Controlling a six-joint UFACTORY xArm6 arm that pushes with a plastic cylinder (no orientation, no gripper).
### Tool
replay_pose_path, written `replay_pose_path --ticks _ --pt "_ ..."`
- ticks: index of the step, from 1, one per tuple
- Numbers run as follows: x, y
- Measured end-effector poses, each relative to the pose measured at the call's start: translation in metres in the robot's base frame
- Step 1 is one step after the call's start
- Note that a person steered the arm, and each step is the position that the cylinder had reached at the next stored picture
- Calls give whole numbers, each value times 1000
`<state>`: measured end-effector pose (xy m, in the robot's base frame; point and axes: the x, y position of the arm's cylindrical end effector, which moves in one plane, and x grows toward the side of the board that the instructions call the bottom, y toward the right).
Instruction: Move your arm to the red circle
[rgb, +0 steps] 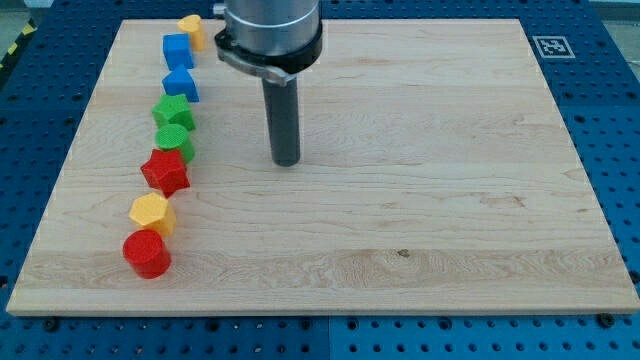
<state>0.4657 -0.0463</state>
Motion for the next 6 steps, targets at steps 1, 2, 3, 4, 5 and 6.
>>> replay_pose_path --ticks 1,2,3,4,5,6 --pt "74 0" --pt "149 -3" --pt "153 -6" --pt "153 -48" --pt "152 -142" --pt "141 -213"
